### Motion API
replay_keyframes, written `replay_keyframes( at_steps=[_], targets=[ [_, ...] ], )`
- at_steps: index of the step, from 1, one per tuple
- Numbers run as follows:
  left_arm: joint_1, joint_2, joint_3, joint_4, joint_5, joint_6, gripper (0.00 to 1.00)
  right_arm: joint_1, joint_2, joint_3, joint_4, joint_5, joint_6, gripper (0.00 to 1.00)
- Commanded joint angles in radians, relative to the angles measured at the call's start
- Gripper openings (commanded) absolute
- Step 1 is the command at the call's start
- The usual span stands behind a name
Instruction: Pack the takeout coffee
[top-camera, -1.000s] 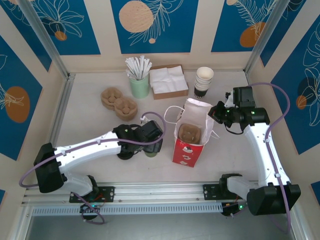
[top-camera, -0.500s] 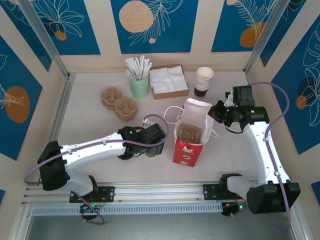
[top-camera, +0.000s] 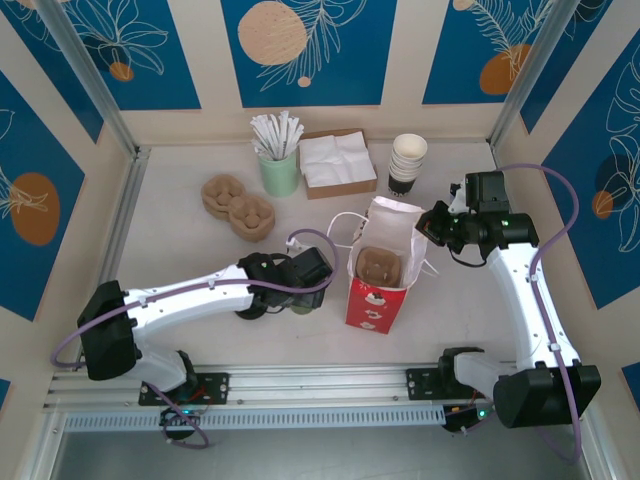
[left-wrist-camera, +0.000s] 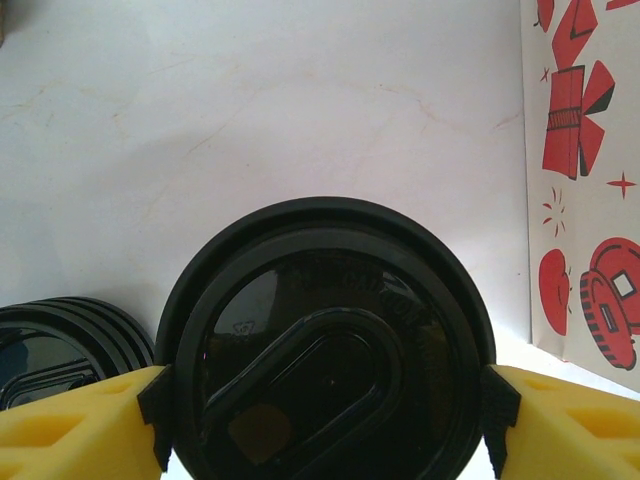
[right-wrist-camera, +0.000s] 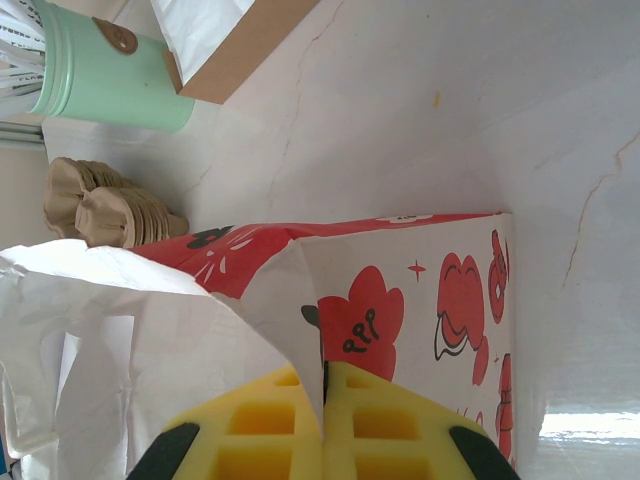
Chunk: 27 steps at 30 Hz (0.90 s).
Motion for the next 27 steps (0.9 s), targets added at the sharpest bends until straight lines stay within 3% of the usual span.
replay_keyframes(
  at_steps=[1, 8, 27],
  targets=[
    [-0.015, 0.018, -0.007, -0.037, -0.007, -0.03, 0.77, -0.005, 0.014, 0.024, -0.024, -0.017, -0.023, 0.0],
    [-0.038, 0.079, 0.045, -0.122, -0.014, -0.054, 0.77, -0.005, 0.012, 0.032, -0.03, -0.025, -0.018, 0.0],
    [-0.045, 0.101, -0.02, -0.039, 0.027, -0.06, 0.77, -0.007, 0.014, 0.049, -0.045, -0.032, -0.018, 0.0]
  ],
)
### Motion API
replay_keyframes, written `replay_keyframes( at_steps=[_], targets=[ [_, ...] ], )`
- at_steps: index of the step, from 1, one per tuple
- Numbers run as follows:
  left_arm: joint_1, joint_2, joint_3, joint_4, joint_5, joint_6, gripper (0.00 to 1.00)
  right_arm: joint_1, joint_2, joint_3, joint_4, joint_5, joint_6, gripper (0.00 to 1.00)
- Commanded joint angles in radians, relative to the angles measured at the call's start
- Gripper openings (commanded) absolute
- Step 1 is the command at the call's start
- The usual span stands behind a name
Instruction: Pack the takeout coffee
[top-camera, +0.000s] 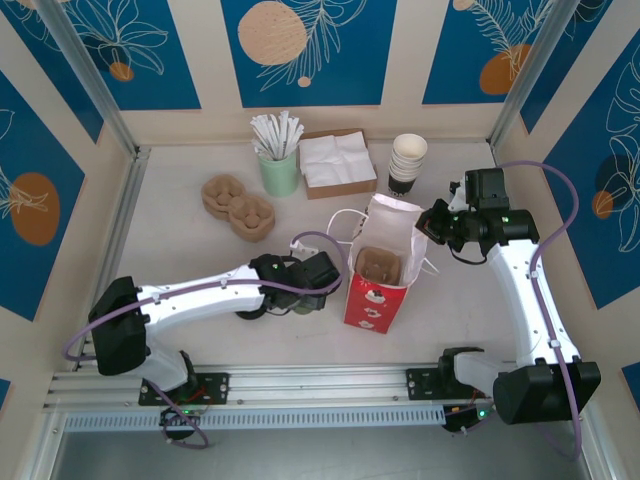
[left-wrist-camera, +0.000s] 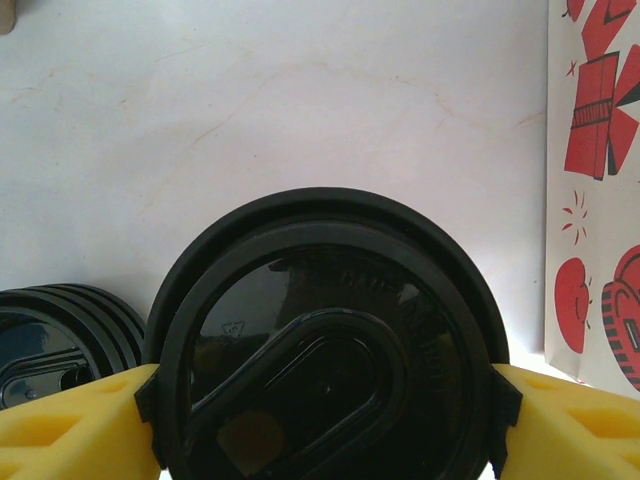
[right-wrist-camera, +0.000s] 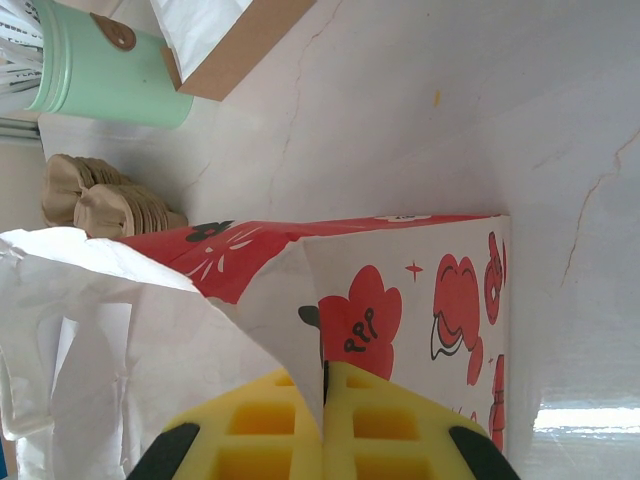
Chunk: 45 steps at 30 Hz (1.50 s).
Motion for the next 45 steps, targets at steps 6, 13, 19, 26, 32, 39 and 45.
replay_keyframes(
  at_steps=[6, 13, 19, 26, 32, 39, 45],
  targets=[
    [-0.014, 0.053, -0.049, 0.002, 0.063, 0.018, 0.77, -0.005, -0.017, 0.013, -0.026, -0.034, -0.01, 0.0],
    [-0.014, 0.065, -0.041, 0.009, 0.056, 0.027, 0.69, -0.005, -0.03, 0.014, -0.037, -0.032, -0.014, 0.0],
    [-0.014, 0.018, -0.031, 0.016, 0.032, 0.042, 0.67, -0.011, -0.051, 0.008, -0.044, -0.042, -0.003, 0.0],
    [-0.015, -0.091, 0.048, -0.07, -0.028, 0.077, 0.66, -0.039, -0.089, 0.001, -0.035, -0.057, 0.027, 0.0],
    [-0.016, -0.174, 0.183, -0.203, -0.082, 0.121, 0.67, -0.067, -0.115, -0.018, -0.01, -0.067, 0.059, 0.0],
    [-0.016, -0.214, 0.404, -0.34, -0.106, 0.184, 0.67, -0.068, -0.158, -0.083, 0.066, -0.082, 0.16, 0.0],
    [-0.017, -0.201, 0.597, -0.408, -0.096, 0.248, 0.66, -0.016, -0.192, -0.133, 0.109, -0.012, 0.246, 0.0]
  ],
)
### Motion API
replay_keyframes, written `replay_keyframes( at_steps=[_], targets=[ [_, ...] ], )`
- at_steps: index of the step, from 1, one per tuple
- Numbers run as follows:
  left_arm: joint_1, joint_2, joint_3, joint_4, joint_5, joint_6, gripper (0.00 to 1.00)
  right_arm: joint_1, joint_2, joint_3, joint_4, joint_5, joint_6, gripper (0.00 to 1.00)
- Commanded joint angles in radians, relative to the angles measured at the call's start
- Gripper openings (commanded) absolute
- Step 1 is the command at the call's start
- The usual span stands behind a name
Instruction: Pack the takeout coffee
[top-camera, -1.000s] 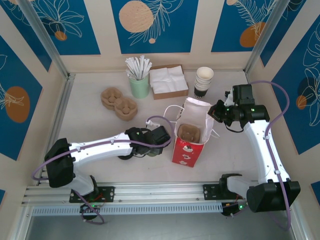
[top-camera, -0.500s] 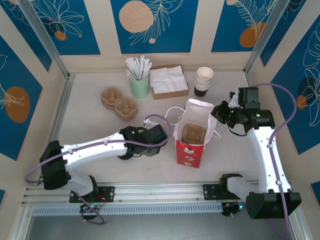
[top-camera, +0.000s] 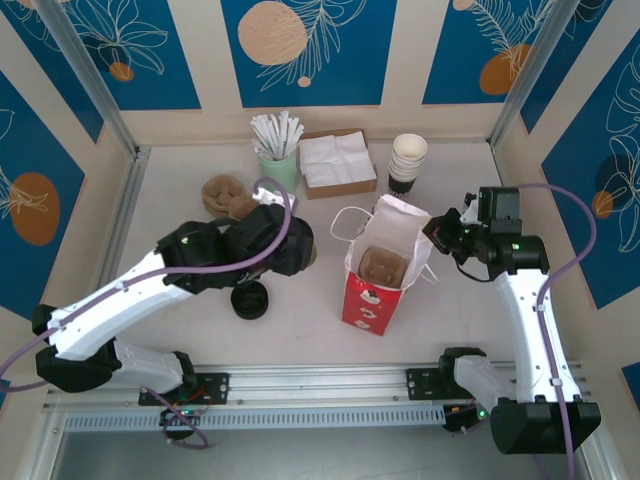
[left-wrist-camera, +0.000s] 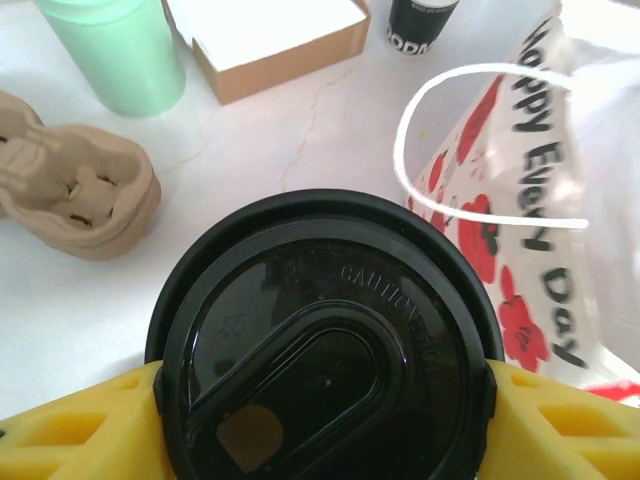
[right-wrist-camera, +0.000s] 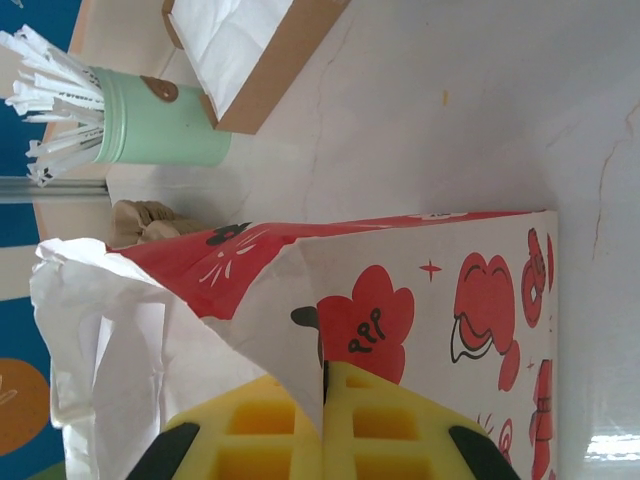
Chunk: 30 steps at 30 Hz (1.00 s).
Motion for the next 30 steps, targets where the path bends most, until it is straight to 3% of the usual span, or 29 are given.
replay_keyframes(
  at_steps=[1, 18, 28, 30],
  targets=[
    [-0.013, 0.006, 0.115, -0.09, -0.011, 0.071, 0.65, 0.037, -0.026, -0.025, 0.052, 0.03, 0.09, 0.0],
    [-0.011, 0.138, 0.475, -0.157, 0.068, 0.178, 0.66, 0.382, 0.005, -0.068, 0.213, 0.311, 0.392, 0.0],
    [-0.011, 0.227, 0.537, -0.136, 0.151, 0.188, 0.66, 0.513, 0.097, -0.015, 0.25, 0.373, 0.443, 0.0],
    [-0.011, 0.242, 0.528, -0.127, 0.159, 0.18, 0.67, 0.522, 0.107, -0.008, 0.249, 0.378, 0.441, 0.04]
  ],
)
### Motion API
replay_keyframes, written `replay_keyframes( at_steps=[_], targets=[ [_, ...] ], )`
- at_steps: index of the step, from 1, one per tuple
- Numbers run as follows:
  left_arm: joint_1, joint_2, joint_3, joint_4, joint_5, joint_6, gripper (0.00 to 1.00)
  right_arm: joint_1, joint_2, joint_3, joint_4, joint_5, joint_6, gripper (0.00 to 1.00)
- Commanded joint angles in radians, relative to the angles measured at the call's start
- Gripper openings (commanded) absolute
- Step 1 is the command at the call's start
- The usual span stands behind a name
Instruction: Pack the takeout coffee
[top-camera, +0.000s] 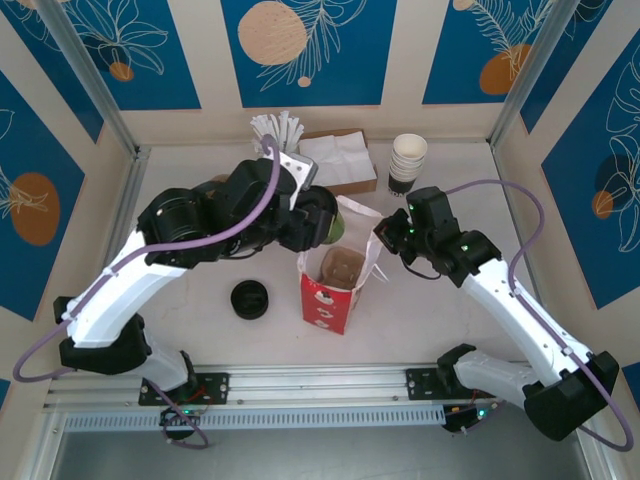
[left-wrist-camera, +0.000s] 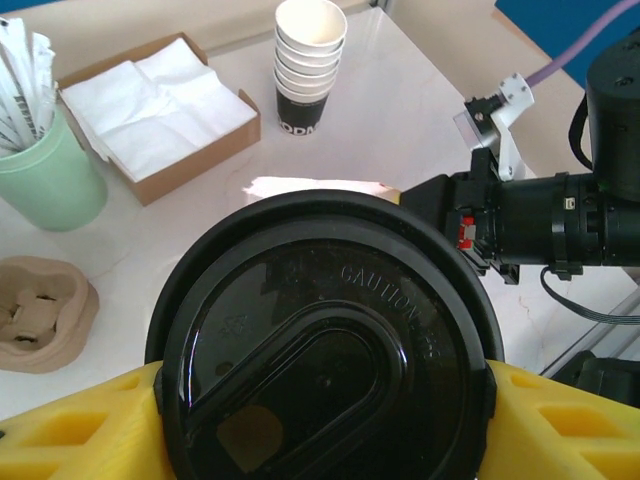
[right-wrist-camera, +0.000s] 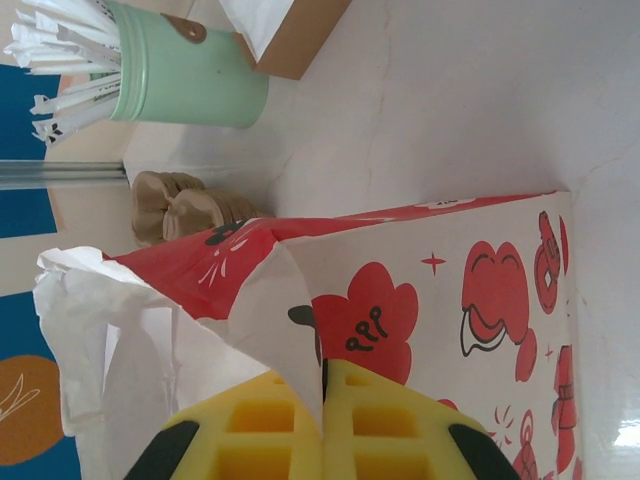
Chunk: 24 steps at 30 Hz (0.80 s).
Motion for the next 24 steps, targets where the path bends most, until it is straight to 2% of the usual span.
replay_keyframes(
  at_steps=[1, 6, 9, 14, 17, 22, 24],
  targets=[
    [-0.008, 0.032, 0.01, 0.014, 0.042, -0.001, 0.67, 0.017, 0.014, 0.032, 0.006, 0.042, 0.03, 0.08],
    [-0.003, 0.05, -0.06, 0.065, 0.059, -0.021, 0.67, 0.012, 0.001, 0.033, -0.009, 0.041, 0.013, 0.28],
    [0.004, 0.058, -0.101, 0.098, 0.067, -0.027, 0.67, -0.012, -0.013, 0.034, -0.024, 0.012, -0.01, 0.35],
    [0.01, 0.07, -0.165, 0.137, 0.063, -0.037, 0.67, -0.089, -0.055, 0.051, -0.055, -0.058, -0.087, 0.42],
    [0.01, 0.076, -0.198, 0.167, 0.065, -0.041, 0.67, -0.148, -0.072, 0.101, -0.103, -0.097, -0.176, 0.42],
    [0.01, 0.086, -0.26, 0.218, 0.078, -0.041, 0.67, -0.233, -0.097, 0.169, -0.1, -0.153, -0.42, 0.47],
    [0.01, 0.089, -0.282, 0.239, 0.073, -0.036, 0.67, -0.272, -0.093, 0.189, -0.082, -0.224, -0.524, 0.47]
  ],
)
